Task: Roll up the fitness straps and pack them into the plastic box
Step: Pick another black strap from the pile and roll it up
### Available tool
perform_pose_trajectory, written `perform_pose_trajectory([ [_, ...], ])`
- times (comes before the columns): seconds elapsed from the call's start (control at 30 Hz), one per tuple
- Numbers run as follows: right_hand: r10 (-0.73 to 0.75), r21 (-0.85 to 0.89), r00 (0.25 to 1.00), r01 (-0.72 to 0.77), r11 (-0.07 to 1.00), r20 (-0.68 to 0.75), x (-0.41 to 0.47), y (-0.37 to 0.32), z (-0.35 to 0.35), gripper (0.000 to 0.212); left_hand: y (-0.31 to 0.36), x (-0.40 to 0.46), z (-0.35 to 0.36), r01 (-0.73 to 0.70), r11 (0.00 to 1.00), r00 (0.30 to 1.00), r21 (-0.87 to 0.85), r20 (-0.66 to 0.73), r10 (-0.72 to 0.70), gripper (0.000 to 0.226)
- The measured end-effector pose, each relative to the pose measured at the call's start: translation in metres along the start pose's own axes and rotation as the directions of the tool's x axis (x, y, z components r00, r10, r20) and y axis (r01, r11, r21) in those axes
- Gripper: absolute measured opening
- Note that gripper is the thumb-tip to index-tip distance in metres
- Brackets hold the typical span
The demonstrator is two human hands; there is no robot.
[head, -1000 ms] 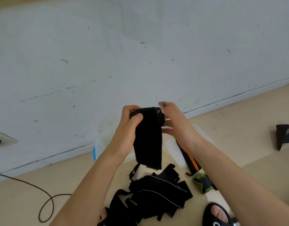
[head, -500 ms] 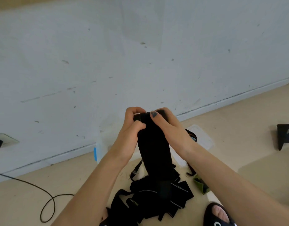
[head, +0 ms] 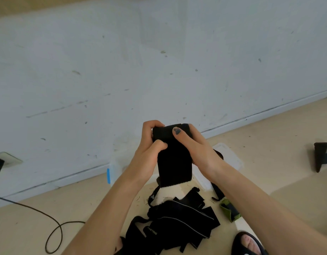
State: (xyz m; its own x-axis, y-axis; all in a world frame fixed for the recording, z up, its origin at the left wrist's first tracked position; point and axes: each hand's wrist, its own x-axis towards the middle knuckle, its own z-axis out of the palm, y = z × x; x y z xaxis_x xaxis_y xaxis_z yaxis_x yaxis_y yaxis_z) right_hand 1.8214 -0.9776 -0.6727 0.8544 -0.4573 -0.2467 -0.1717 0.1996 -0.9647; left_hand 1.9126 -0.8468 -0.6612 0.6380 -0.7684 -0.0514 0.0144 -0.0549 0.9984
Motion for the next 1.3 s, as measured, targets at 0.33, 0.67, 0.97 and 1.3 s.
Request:
perform_pose_trajectory([
  [0.33, -0.022, 0.046, 0.997, 0.019, 0.999, 0.068, -0.0008, 0.0002, -0.0016, 0.032, -0.0036, 0.0019, -0.0004, -0.008, 0.998, 0.999, -0.060, -0.045, 0.005, 0.023],
  [0.67, -0.061, 0.040, 0.996, 0.059, 0.997, 0.058, -0.0015, 0.0016, -0.0021, 0.029, -0.0034, 0.0012, 0.0015, 0.030, 0.995, 0.998, -0.091, -0.057, -0.035, 0.016],
  [0.97, 0.019, -0.015, 0.999, -0.018, 1.000, 0.050, -0.0010, 0.0009, 0.0006, 0.029, 0.0014, -0.0006, 0.0024, 0.022, 1.000, 0.997, -0.007, -0.068, -0.022, 0.032],
  [1.3, -0.006, 0.053, 0.997, 0.002, 0.999, 0.071, 0.0004, 0.0006, -0.0022, 0.026, 0.0004, 0.0001, 0.0025, 0.065, 0.996, 0.997, -0.060, -0.034, -0.067, 0.024],
])
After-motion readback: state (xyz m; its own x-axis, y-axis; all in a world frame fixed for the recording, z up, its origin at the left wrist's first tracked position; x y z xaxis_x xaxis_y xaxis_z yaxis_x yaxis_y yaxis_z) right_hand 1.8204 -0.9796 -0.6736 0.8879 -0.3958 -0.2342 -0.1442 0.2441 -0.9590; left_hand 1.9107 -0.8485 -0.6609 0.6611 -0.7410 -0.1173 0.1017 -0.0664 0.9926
